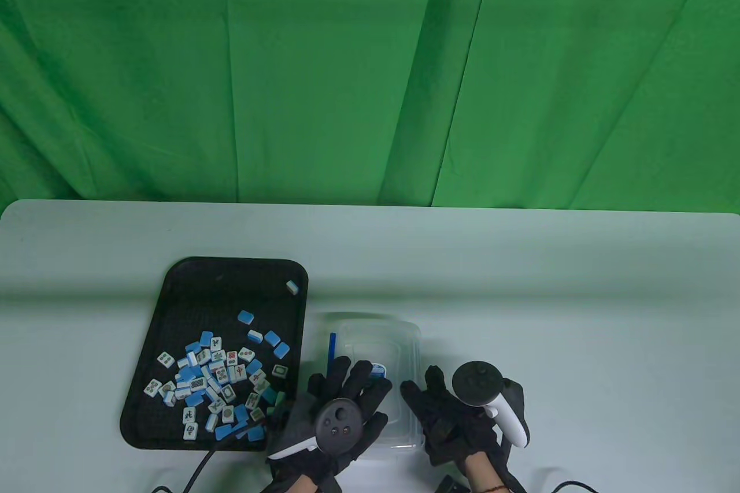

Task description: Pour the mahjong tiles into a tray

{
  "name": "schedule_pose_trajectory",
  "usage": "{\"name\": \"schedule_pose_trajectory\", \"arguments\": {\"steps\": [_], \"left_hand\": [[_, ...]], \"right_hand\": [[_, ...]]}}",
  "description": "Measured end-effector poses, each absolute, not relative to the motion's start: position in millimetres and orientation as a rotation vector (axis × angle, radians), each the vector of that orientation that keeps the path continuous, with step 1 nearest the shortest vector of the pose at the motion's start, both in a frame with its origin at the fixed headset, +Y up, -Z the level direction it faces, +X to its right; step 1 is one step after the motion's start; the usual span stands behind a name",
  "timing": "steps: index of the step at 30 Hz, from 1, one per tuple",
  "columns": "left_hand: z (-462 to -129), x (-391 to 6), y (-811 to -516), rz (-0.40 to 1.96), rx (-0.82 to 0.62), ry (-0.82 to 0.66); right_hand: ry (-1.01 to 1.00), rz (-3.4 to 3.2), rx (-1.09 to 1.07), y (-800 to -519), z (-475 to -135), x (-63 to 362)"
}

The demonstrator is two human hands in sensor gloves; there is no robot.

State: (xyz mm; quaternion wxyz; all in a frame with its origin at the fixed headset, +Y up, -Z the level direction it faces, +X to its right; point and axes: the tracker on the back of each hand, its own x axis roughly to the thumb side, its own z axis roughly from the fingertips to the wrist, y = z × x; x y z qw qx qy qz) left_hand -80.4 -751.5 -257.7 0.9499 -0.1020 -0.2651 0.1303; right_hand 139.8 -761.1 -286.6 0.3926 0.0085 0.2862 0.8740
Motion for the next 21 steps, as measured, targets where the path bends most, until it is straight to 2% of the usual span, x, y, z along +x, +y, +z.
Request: {"name": "schedule_pose_trajectory", "arguments": {"steps": [12,21], "left_hand": [[-258,-80,-751,0.269,-0.220,-0.530],[-258,-80,-751,0.277,-0.229,-0.523]], "right_hand": [[0.710,2.409,-0.017,-759,-285,134],[0.546,2.671,-0.063,-745,-278,125]]}}
